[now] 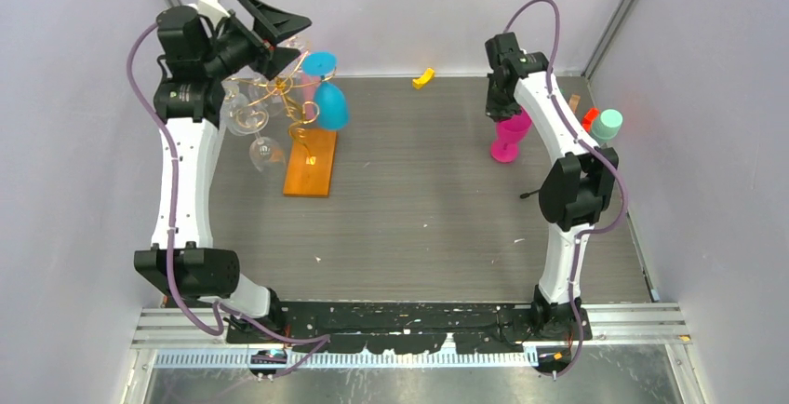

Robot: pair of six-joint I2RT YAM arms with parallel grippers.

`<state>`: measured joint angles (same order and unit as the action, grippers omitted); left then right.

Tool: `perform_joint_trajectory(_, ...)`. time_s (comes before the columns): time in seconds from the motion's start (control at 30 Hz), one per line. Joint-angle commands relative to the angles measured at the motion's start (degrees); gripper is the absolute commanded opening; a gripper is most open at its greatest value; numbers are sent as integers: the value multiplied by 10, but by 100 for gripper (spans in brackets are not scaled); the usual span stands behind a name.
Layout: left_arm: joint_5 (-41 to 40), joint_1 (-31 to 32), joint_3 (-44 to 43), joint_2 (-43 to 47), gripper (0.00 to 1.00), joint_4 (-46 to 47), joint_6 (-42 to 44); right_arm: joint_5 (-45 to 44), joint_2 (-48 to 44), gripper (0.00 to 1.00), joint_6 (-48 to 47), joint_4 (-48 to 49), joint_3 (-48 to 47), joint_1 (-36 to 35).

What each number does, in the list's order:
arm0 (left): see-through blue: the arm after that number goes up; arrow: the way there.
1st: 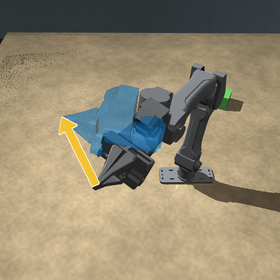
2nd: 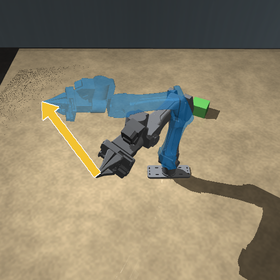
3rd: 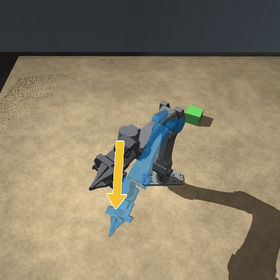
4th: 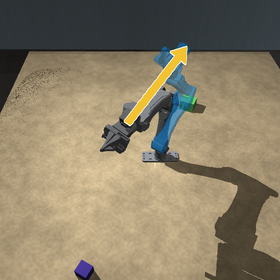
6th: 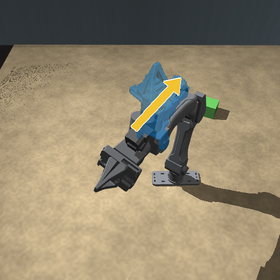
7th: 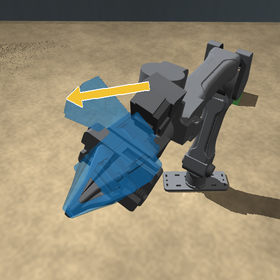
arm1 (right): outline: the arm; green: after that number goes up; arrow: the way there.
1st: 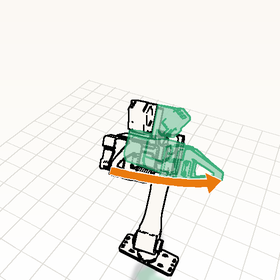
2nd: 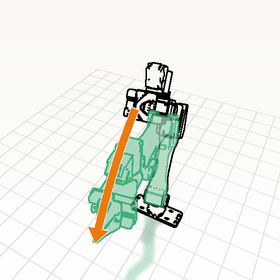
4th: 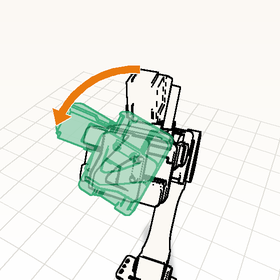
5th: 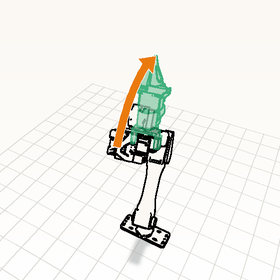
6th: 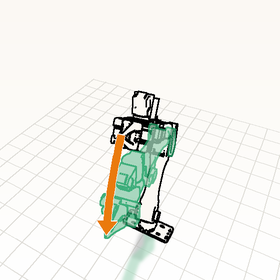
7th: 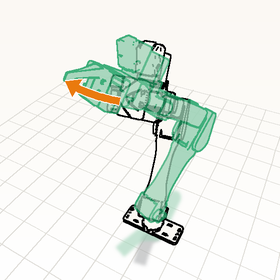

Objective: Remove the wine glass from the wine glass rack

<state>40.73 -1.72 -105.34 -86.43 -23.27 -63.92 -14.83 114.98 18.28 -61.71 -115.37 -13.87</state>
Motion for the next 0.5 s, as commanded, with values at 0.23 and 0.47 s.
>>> perform_joint_trajectory(0.23,-159,-62,-52,38,100,-208,219,-22,41,2,-7,46,-64,26)
perform_joint_trajectory(0.47,-180,-81,-53,41,100,-229,243,5,63,22,-22,53,-83,38)
